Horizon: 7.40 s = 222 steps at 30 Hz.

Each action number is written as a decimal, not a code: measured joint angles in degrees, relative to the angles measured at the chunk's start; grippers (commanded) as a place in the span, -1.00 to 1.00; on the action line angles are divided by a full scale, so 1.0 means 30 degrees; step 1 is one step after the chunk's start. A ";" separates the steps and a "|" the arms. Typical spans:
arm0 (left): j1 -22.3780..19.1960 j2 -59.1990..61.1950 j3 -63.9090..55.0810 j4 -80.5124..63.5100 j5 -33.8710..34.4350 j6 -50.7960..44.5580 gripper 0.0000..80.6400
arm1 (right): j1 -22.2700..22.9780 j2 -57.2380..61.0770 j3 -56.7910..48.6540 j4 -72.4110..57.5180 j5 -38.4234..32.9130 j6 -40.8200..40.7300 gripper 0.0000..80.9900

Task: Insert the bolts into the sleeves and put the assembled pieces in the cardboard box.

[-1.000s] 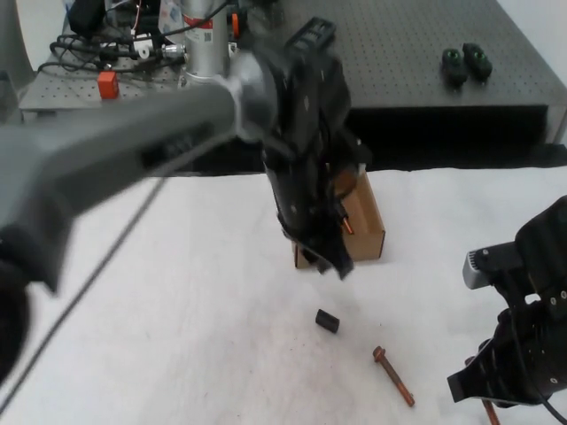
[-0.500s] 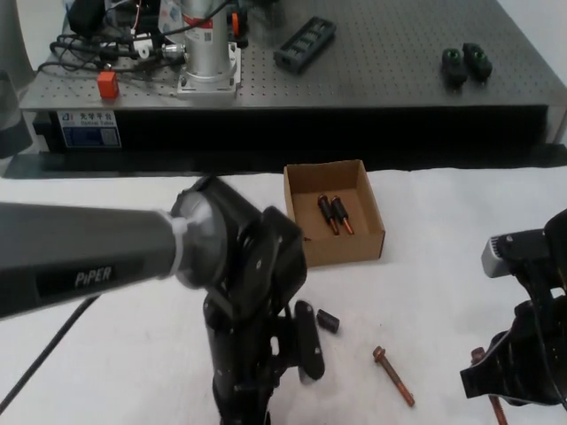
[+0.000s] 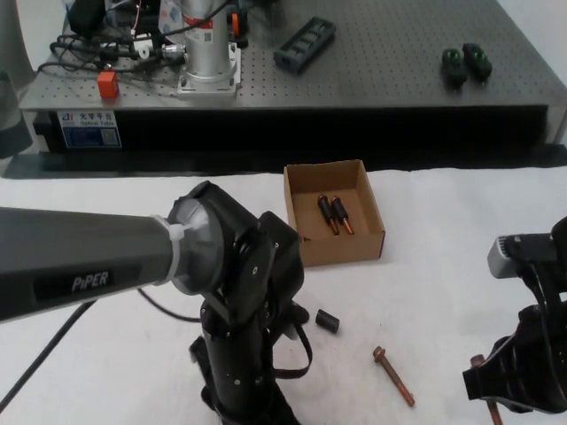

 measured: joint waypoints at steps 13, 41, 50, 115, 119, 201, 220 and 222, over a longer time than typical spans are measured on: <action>0.0000 0.0000 0.0030 -0.0955 0.0834 -0.8747 0.06 | 0.0000 -0.1645 0.0000 0.0902 -0.1042 0.0780 -0.97; -0.0053 -0.4363 0.3121 -1.0273 0.1718 -0.4863 -0.98 | 0.0000 -0.1660 0.0000 -0.2979 -0.5003 0.2929 -0.97; -0.0086 -0.9280 0.9422 -2.1671 0.8020 -0.4307 -0.98 | 0.0723 -0.1621 0.0025 -1.3427 -0.9941 0.8977 -0.97; -0.0086 -0.9725 1.0275 -2.6431 1.3958 -0.7843 -0.98 | 0.3918 -0.1433 0.0025 -1.3924 -1.2158 0.7771 -0.97; -0.0086 -0.9725 1.0275 -2.6431 1.4047 -0.7843 -0.98 | 0.3971 -0.1433 0.0025 -1.3911 -1.2287 0.7723 -0.97; 0.3552 0.9267 -1.8207 -0.2397 -0.0750 -0.0662 -0.15 | 0.2893 1.3114 -0.6275 -0.2474 0.1463 -0.3228 -0.08; 0.2164 0.8345 -1.5521 0.2255 0.1152 1.4536 -0.05 | 0.1557 1.2887 -0.6089 -0.1421 0.2094 -0.3303 -0.96; 0.1775 0.8345 -1.5003 0.2198 0.1282 1.5488 -0.05 | 0.0969 1.1558 -0.5634 -0.0882 0.1735 -0.3268 -0.96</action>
